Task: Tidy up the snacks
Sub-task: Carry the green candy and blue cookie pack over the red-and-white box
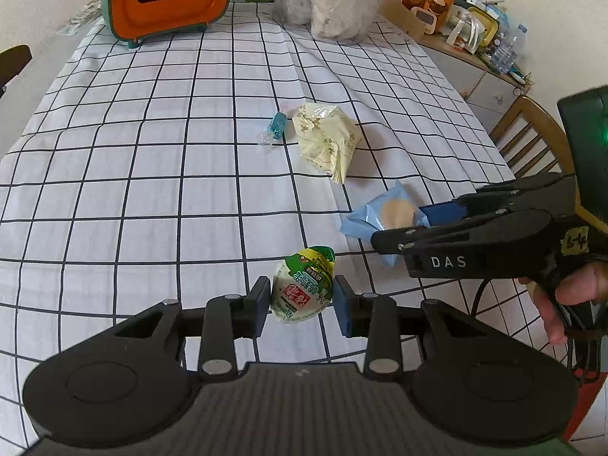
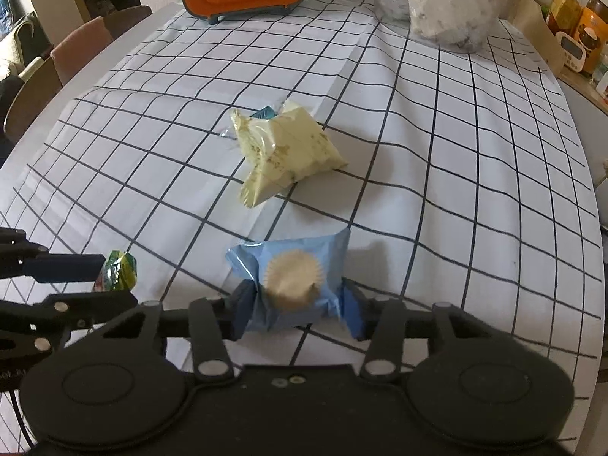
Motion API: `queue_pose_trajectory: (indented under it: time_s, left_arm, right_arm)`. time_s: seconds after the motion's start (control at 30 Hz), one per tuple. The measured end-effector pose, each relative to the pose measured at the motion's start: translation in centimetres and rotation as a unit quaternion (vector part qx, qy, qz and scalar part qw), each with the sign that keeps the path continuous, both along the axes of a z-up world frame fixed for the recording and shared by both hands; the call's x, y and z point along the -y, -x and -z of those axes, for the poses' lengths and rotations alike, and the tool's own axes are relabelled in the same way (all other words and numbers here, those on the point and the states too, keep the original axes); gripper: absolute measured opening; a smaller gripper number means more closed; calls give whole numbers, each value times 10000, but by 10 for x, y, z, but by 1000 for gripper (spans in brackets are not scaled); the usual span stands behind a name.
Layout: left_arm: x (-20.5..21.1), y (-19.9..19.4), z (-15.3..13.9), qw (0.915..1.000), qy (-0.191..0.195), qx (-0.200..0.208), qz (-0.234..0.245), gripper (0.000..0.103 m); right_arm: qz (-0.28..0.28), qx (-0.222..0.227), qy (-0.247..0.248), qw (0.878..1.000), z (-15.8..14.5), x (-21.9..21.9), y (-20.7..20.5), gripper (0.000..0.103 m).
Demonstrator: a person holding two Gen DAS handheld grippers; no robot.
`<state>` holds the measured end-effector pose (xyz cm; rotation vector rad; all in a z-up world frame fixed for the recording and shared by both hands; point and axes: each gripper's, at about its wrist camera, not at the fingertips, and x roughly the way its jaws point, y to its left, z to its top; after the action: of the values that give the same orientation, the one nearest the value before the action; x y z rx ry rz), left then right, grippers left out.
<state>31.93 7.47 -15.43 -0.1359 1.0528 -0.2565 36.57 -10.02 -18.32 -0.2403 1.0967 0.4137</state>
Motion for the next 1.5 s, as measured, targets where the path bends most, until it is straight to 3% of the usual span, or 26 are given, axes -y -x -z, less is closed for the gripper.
queue_pose_trajectory:
  time_s: [0.17,0.4,0.77,1.1,1.5]
  left_arm:
    - [0,6,-6,10000,5,33,-17,34]
    - [3,15,-23,9998,-70,159,-22,34]
    - [11,32,-80,9974,-209,683,-133,34]
    - [35,65,-130,9949,-393,928,-28,34]
    - [68,117,-149,9955,-662,648,178,34]
  right_arm:
    - [29,24,-40,10000,-4,5,11,46]
    - [48,225,-179,9996,-33,19,25,46]
    - [73,825,-526,9952,-103,47,46,46]
    - [-113,980,-772,9921,-151,63,88,46]
    - [-377,746,-1029,9912,-173,89,152,46]
